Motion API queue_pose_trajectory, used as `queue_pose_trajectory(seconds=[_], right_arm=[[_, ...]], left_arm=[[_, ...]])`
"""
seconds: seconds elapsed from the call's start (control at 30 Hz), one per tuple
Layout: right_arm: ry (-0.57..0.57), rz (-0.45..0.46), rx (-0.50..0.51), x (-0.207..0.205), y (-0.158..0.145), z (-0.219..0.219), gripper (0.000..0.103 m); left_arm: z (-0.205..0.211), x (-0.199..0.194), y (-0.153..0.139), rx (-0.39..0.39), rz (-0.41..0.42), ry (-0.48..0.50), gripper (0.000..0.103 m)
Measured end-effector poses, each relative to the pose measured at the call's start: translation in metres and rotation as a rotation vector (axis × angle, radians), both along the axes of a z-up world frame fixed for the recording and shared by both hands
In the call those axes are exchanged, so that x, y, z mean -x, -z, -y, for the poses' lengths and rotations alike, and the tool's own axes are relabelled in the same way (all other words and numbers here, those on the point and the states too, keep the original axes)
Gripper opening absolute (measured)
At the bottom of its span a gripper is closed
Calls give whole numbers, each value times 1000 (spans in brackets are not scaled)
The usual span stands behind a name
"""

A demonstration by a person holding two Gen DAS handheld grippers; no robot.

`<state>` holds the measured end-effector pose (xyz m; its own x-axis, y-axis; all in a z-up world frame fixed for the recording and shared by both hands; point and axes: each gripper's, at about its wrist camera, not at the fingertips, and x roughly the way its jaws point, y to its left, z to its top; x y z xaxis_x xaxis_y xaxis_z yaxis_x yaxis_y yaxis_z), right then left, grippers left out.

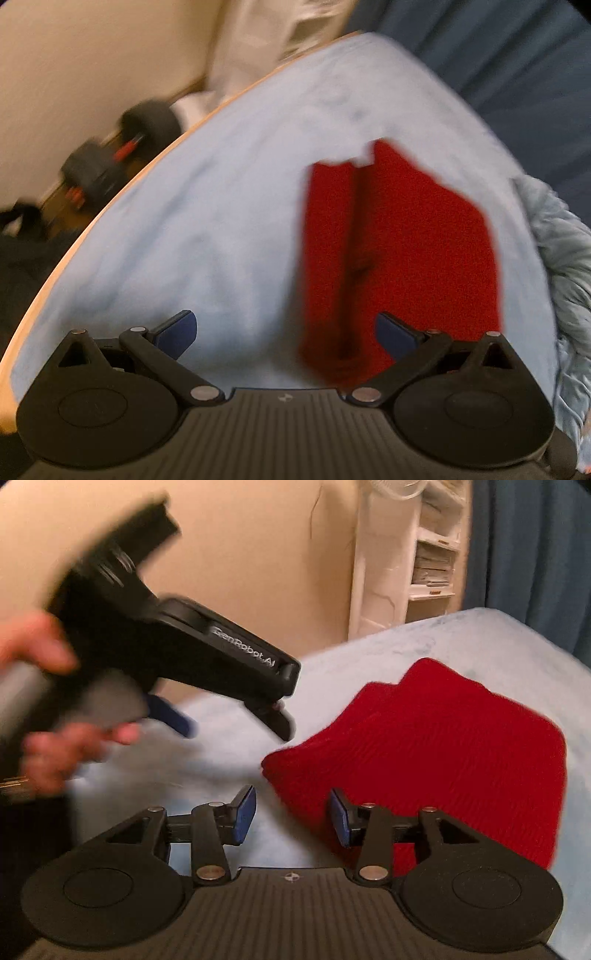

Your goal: Fold small clothes

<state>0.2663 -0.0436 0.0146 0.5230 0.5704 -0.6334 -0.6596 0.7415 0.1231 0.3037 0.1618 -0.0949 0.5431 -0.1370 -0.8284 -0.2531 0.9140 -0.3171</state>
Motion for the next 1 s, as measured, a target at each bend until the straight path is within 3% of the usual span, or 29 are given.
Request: queue_pose_trajectory(seconds=[0.13, 0.23, 0.33, 0.47, 0.7, 0.8, 1.0], right_arm=[[318, 49, -99, -3, -16, 77, 47], [494, 19, -56, -25, 2, 110, 49], [482, -74, -1, -33, 38, 112, 48], [470, -51, 26, -10, 65, 104, 49], [451, -100, -23, 19, 51, 126, 58], [498, -92, -60, 40, 35, 140, 70], [613, -133, -172, 48, 18, 165, 77]], left_arm=[[48, -7, -10, -20, 61, 70, 103], [76, -15, 10, -85, 2, 94, 103], [88, -15, 41, -206, -96, 92, 103], [77, -2, 53, -176, -117, 48, 103], [86, 12, 28, -264, -115, 37, 103], [91, 27, 13, -293, -82, 38, 103], [108, 52, -8, -289, -95, 16, 103]])
